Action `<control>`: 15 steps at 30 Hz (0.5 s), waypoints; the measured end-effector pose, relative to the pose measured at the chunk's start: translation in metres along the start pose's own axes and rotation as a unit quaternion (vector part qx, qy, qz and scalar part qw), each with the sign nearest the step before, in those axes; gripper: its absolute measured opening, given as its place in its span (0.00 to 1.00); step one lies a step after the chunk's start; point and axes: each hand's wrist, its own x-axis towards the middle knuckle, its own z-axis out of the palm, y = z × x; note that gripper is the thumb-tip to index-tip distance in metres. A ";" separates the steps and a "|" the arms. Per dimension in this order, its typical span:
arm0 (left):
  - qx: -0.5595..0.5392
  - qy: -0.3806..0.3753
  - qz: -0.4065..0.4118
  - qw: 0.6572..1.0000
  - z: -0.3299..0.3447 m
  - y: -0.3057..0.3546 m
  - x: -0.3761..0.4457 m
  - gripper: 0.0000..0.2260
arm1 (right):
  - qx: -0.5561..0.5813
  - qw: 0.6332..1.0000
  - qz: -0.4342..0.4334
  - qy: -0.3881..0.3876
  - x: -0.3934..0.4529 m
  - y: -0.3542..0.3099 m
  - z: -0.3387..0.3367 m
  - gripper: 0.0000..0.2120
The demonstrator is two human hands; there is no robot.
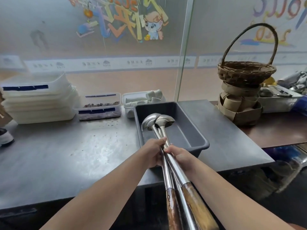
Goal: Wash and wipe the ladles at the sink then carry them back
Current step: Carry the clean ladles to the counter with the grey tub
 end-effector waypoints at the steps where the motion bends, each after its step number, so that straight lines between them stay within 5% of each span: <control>1: -0.003 -0.002 -0.006 1.000 -0.005 0.006 0.015 0.16 | -0.006 1.000 0.003 0.004 0.015 -0.005 -0.002 0.12; 15: 0.005 -0.038 -0.120 0.992 -0.070 0.076 0.196 0.14 | 0.013 0.992 0.040 0.119 0.203 -0.050 -0.020 0.13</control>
